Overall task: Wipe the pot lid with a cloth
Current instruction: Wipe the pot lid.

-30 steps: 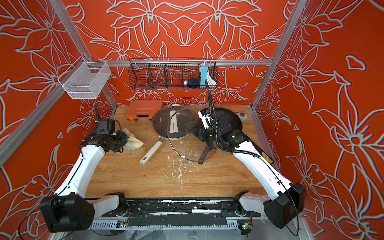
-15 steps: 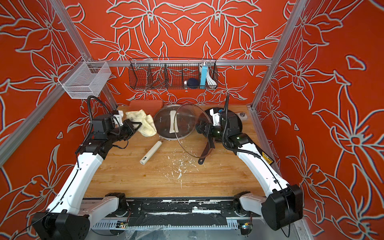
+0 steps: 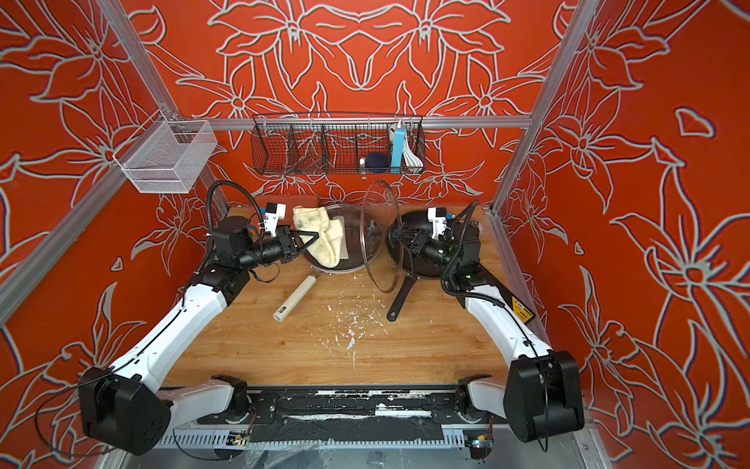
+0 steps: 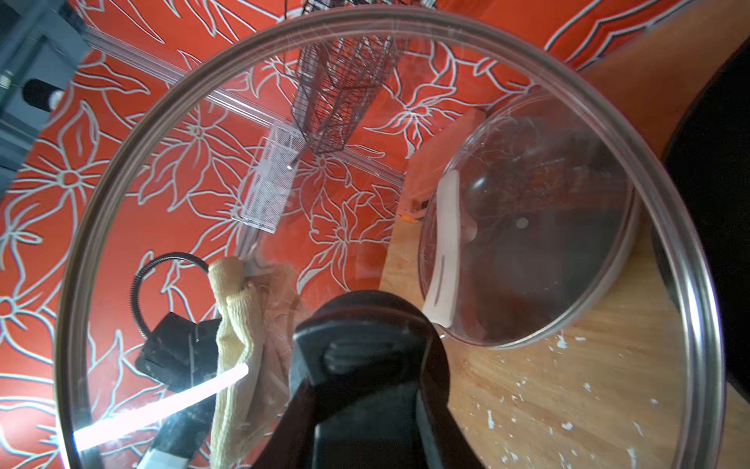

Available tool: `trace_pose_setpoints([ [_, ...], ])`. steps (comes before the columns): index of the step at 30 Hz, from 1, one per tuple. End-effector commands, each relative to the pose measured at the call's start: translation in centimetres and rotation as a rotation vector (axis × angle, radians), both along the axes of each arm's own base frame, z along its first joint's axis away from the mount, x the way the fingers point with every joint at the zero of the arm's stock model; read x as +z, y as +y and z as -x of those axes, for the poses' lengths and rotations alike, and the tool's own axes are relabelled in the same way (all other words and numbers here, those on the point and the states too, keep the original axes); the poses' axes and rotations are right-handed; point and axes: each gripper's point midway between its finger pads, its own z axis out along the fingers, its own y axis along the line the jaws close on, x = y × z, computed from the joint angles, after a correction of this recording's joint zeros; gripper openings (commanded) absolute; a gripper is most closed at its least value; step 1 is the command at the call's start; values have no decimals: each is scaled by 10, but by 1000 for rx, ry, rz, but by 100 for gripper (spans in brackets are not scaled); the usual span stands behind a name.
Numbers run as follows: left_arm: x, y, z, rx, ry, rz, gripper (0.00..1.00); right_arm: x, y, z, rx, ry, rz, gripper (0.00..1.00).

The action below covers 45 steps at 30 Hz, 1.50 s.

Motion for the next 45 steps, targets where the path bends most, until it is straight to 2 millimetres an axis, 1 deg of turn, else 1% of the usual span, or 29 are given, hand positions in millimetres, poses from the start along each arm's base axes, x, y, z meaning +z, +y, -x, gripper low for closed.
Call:
trace_pose_setpoints([
  [1, 34, -20, 12, -124, -121, 82, 0, 76, 1, 21, 71, -245, -127, 0],
  [5, 45, -42, 16, -200, -144, 99, 0, 82, 4, 25, 107, -263, -166, 0],
  [8, 53, -55, 20, -243, -166, 104, 0, 84, 5, 23, 151, -250, -243, 0],
  [11, 55, -63, 21, -265, -176, 107, 0, 88, 8, 19, 214, -233, -340, 0],
  [13, 56, -66, 22, -275, -181, 118, 0, 87, 11, 16, 265, -215, -380, 0],
  [14, 56, -68, 21, -277, -179, 122, 0, 82, 13, 14, 280, -184, -383, 0],
  [16, 57, -71, 20, -284, -177, 126, 0, 76, 15, 13, 284, -186, -366, 0],
  [20, 56, -80, 17, -300, -172, 130, 0, 70, 16, 12, 286, -164, -367, 0],
  [25, 59, -86, 15, -315, -173, 148, 0, 68, 18, 12, 303, -150, -363, 0],
  [28, 60, -89, 13, -316, -174, 151, 0, 70, 22, 16, 333, -149, -354, 0],
  [31, 62, -98, 9, -336, -174, 154, 0, 71, 27, 20, 362, -150, -346, 0],
  [34, 65, -107, 3, -348, -174, 158, 0, 71, 31, 23, 376, -149, -345, 0],
  [38, 62, -111, -10, -329, -176, 147, 0, 72, 34, 26, 393, -148, -341, 0],
  [40, 56, -113, -18, -315, -171, 130, 0, 74, 34, 29, 402, -158, -335, 0],
  [45, 32, -113, -41, -285, -121, 97, 0, 85, 33, 37, 415, -189, -331, 0],
])
